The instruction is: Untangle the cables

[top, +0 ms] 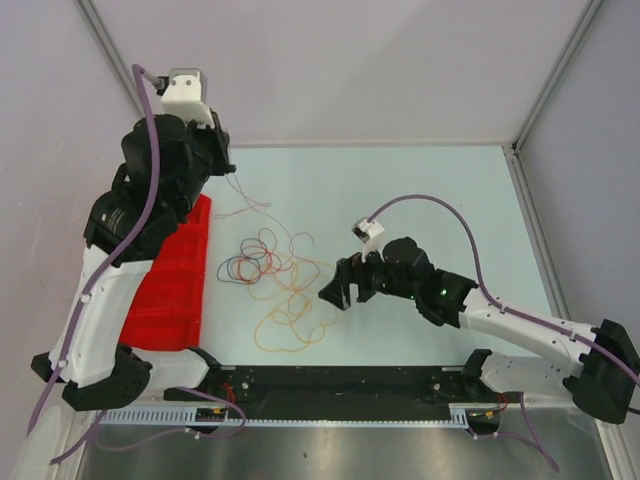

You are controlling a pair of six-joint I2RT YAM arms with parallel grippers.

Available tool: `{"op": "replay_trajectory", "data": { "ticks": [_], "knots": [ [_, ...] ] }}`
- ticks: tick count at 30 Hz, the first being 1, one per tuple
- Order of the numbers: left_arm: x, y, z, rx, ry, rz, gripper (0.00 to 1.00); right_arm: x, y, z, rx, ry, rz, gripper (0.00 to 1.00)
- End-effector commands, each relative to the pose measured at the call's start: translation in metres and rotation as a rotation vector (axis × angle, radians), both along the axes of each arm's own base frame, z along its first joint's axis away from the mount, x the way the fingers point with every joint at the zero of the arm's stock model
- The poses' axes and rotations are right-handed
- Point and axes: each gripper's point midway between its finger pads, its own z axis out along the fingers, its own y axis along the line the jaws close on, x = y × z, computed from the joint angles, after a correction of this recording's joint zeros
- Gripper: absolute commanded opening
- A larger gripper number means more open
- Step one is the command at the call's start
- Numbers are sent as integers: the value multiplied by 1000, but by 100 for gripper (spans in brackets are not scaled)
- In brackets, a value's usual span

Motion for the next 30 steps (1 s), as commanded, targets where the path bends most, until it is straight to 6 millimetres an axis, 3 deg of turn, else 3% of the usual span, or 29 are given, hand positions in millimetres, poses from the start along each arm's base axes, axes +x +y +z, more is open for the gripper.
{"op": "replay_trajectory", "data": {
  "ticks": [1, 2, 4, 7, 9, 13, 17, 21, 23, 24, 26, 27, 29, 30],
  "knots": [
    [7, -15, -23, 8, 38, -62, 0, 4, 32, 67, 78, -215, 50, 93],
    [6, -17, -25, 0, 40, -66, 0, 5, 37, 71, 70, -237, 53, 93],
    [7, -19, -31, -4, 45, -75, 0, 14, 45, 98, 118, -295, 17, 93],
    [7, -23, -38, -17, 50, -96, 0, 33, 50, 109, 127, -334, -57, 95],
    [8, -26, -45, -20, 51, -108, 0, 49, 53, 105, 115, -336, -101, 96],
    [10, -28, -52, -21, 32, -128, 0, 82, 55, 79, 89, -290, -147, 93],
    [14, -33, -74, -11, 35, -152, 0, 118, 50, 48, 88, -187, -199, 90],
    [19, -29, -83, -31, 18, -150, 0, 133, 63, 10, 94, -77, -181, 88],
    [20, -30, -92, -41, 30, -158, 0, 138, 73, 3, 112, -52, -167, 87],
    [19, -30, -91, -48, 21, -161, 0, 138, 80, -10, 104, -23, -140, 85],
    [20, -30, -97, -49, 28, -162, 0, 139, 92, -12, 131, -1, -107, 83],
    [19, -29, -97, -48, 26, -161, 1, 141, 98, -27, 118, 30, -99, 82],
    [19, -27, -99, -49, 29, -156, 0, 145, 106, -30, 127, 47, -99, 79],
    [19, -27, -99, -48, 28, -156, 0, 147, 109, -44, 107, 66, -101, 78]
  ]
}}
